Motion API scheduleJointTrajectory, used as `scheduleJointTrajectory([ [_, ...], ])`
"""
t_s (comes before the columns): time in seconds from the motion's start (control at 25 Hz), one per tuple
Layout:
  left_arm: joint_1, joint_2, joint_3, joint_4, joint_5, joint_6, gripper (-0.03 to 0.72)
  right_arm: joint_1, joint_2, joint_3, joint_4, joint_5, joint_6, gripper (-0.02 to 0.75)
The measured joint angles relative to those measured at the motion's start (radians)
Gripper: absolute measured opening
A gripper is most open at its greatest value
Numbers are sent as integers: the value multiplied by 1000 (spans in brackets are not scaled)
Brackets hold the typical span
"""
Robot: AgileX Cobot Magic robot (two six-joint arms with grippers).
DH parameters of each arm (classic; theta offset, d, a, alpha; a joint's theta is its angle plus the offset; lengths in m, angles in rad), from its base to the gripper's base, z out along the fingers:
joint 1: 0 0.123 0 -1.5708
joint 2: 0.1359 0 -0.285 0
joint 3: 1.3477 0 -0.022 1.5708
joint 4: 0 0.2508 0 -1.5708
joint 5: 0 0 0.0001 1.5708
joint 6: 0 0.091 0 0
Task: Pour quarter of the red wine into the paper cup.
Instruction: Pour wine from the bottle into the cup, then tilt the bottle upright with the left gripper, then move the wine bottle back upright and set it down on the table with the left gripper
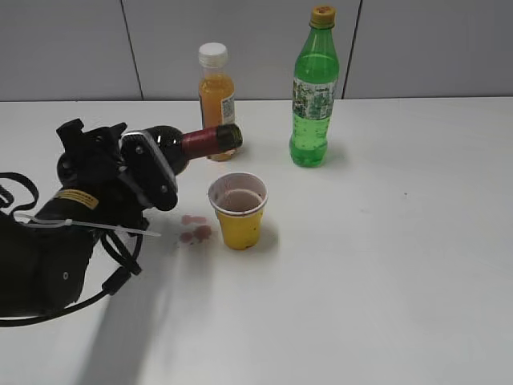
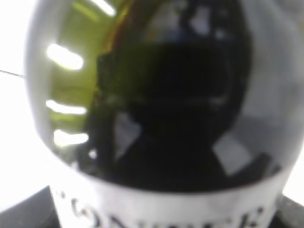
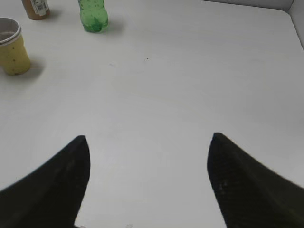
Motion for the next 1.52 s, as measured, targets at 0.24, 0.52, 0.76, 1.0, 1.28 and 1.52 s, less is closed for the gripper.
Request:
scheduleJointTrajectory([
  [0.24, -6, -8, 0, 26, 2, -345, 529, 0, 0, 0, 0, 0, 0, 585],
  [0.52, 46, -105, 1, 43, 6, -728, 529, 0, 0, 0, 0, 0, 0, 585],
  [0.76, 207, -169, 2, 286, 94, -1045, 529, 0, 0, 0, 0, 0, 0, 585],
  [1.0, 441, -147, -27, 767, 166, -1481, 529, 0, 0, 0, 0, 0, 0, 585],
  [1.28, 581, -14, -204, 1145, 166, -1668, 529, 0, 0, 0, 0, 0, 0, 585],
  [1.52, 577, 123, -323, 1212, 165, -1675, 529, 0, 0, 0, 0, 0, 0, 585],
])
